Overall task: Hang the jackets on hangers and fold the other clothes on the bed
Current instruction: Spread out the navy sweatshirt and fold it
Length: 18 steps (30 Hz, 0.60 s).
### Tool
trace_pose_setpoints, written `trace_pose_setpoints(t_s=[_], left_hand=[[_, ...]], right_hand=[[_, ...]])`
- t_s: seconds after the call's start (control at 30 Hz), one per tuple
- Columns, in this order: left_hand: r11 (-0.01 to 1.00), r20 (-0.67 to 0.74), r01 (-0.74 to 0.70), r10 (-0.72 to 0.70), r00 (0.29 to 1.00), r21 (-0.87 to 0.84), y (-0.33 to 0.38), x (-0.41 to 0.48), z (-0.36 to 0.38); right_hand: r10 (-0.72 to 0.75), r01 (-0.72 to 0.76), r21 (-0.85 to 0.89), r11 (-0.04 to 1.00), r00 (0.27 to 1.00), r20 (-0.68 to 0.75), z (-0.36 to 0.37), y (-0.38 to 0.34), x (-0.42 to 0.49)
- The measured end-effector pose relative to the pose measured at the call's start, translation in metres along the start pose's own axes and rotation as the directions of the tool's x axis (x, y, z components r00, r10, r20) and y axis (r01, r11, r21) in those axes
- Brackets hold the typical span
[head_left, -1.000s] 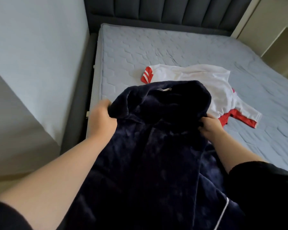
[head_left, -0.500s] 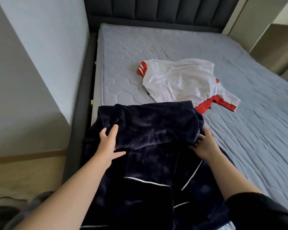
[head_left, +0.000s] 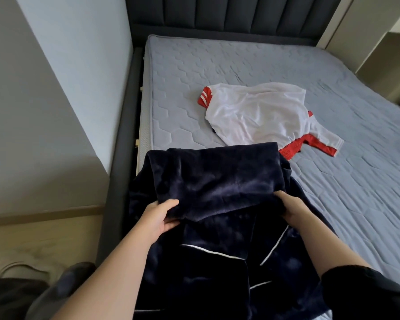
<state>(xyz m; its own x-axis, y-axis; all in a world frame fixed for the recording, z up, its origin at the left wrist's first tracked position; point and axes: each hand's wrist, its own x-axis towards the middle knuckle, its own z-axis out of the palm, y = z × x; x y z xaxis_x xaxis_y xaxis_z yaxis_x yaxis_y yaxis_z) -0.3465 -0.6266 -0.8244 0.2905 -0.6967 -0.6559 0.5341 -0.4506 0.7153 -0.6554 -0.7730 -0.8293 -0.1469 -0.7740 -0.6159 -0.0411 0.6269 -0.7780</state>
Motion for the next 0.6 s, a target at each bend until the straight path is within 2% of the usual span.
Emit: trace_pose_setpoints(t_s=[0.07,0.13,0.2,0.3,0.43,0.47,0.53,0.6], left_hand=[[0.977,-0.106,-0.163,0.179,0.978,0.138,0.01,0.007,0.003],[0.911,-0.161,-0.299,0.353,0.922,0.283,0.02,0.012,0.003],[0.898,-0.226,-0.333,0.402,0.887,0.288,0.031,0.021,0.001],[0.943,-0.292,-0.291,0.328,0.898,0.164,0.046,0.037,0.002],[0.964,-0.211,-0.234,0.256,0.944,0.124,0.063,0.053,0.021],[0.957,-0.218,-0.236,0.269,0.938,0.167,0.065,0.057,0.024],[0.935,-0.322,-0.256,0.328,0.888,0.245,0.069,0.063,0.021],[0.939,-0.426,-0.253,0.333,0.841,0.235,0.066,0.068,0.009]], right_hand=[[-0.195,0.179,-0.125,0.976,0.971,-0.137,0.002,-0.004,0.001],[-0.445,0.367,-0.289,0.884,0.849,-0.284,0.005,-0.012,0.003],[-0.554,0.437,-0.37,0.82,0.768,-0.322,0.01,-0.023,0.009],[-0.537,0.411,-0.436,0.801,0.815,-0.218,0.03,-0.047,0.026],[-0.427,0.289,-0.456,0.842,0.873,-0.235,0.053,-0.07,0.053],[-0.422,0.27,-0.487,0.831,0.875,-0.236,0.055,-0.073,0.059],[-0.44,0.255,-0.544,0.799,0.865,-0.24,0.055,-0.077,0.067],[-0.469,0.248,-0.563,0.788,0.835,-0.289,0.051,-0.077,0.073]])
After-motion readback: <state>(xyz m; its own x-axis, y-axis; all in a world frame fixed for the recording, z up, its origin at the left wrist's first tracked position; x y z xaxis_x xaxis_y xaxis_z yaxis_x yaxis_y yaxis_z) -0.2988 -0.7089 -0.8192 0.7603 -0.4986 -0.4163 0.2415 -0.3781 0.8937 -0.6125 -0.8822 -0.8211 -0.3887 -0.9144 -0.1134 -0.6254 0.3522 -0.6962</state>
